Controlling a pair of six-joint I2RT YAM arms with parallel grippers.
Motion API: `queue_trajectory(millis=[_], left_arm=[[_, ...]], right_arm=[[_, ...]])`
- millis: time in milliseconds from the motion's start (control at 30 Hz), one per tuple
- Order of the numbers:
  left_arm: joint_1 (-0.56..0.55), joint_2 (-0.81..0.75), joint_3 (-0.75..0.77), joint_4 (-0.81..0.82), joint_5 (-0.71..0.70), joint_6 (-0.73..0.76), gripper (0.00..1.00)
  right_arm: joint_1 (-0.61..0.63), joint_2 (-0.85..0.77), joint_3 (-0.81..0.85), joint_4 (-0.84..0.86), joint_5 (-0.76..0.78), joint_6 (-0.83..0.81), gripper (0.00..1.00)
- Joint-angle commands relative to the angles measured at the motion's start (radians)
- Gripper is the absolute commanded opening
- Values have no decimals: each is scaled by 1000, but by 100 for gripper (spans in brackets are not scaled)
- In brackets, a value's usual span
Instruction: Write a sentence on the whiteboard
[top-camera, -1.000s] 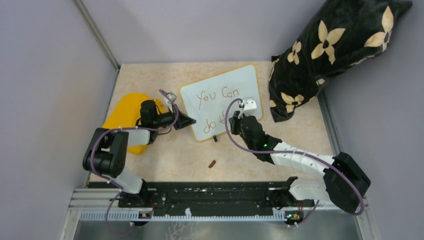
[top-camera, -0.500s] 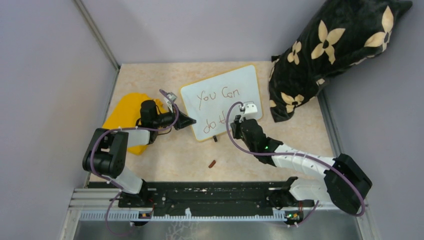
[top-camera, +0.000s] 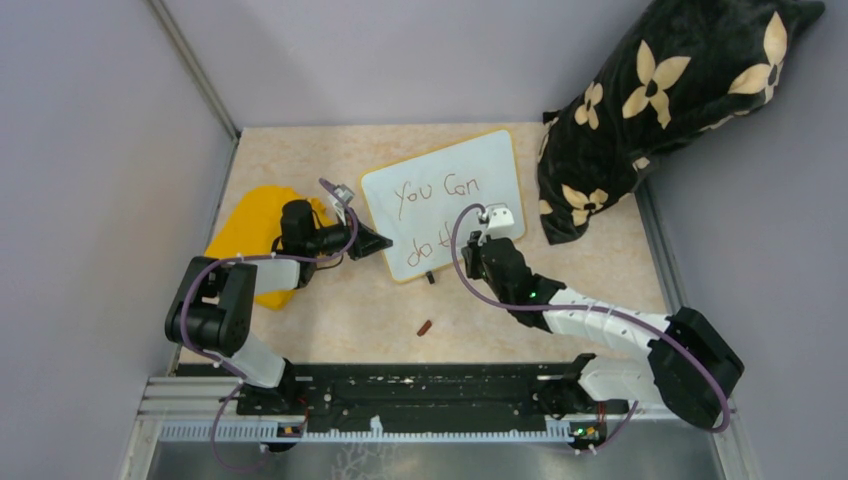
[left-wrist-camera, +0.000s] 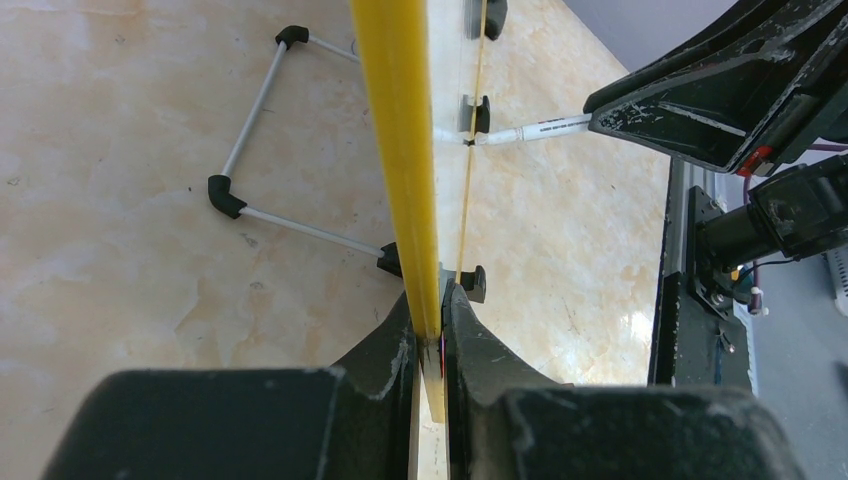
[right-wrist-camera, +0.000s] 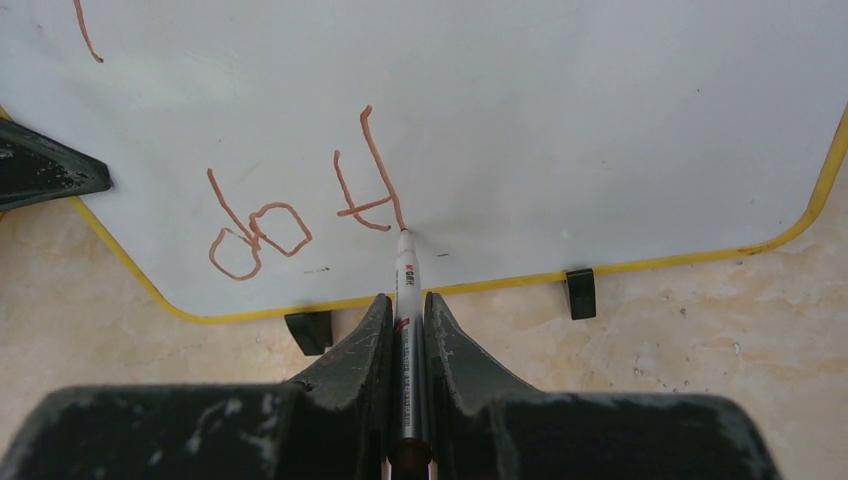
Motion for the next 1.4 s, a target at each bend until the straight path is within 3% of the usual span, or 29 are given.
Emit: queue_trajectory(millis=[0,567,1367], left_arm=[[-29,21,-11,-103,-63,97,0],[-32,23,-9,-112,-66,105,0],[-35,23,-8,-117,-70,108,0]], right_arm=[[-7,9,85,31,23,-18,0],[-22,39,142,29,54,-51,0],[-37,-15,85,-11,72,-38,0]])
